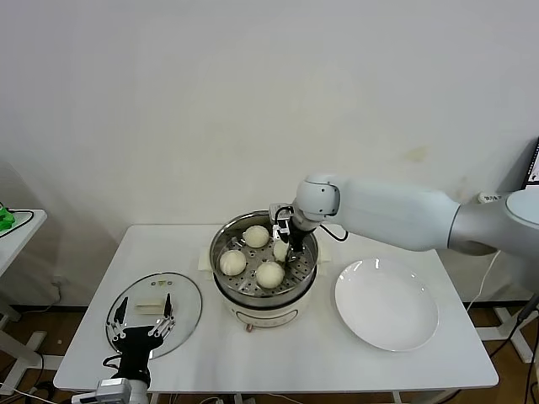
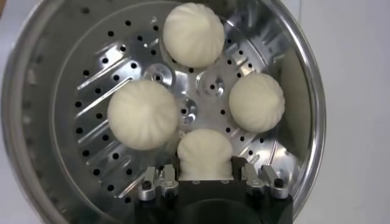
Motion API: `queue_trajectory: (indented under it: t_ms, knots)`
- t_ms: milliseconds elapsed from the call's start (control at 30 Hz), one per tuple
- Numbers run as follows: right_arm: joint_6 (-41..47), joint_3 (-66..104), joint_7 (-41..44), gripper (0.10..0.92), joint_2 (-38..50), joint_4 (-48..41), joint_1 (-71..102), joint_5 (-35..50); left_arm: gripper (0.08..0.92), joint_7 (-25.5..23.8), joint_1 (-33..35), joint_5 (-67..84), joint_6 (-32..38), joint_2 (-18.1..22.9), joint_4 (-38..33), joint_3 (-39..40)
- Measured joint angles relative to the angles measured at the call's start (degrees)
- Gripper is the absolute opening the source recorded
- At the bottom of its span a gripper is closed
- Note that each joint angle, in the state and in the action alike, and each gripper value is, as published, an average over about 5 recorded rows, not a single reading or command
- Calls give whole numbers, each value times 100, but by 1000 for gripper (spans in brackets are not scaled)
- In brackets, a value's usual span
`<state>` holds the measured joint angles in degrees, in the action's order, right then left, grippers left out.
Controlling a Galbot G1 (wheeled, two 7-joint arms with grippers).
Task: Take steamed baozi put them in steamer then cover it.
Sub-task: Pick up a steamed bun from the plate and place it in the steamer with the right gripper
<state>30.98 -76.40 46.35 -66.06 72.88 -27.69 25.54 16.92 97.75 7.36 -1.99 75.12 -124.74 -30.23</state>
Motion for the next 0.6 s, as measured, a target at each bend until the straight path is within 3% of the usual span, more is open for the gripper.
queue_trajectory:
  t_ms: [333,600]
  knots:
    - [-25,65,20,564,23,-56,71,-107,823,0,8,1,3,4,5,-4]
    - [-9,109,17,777,65,9,52,-85,823,1,12,-12,4,13,6,-6]
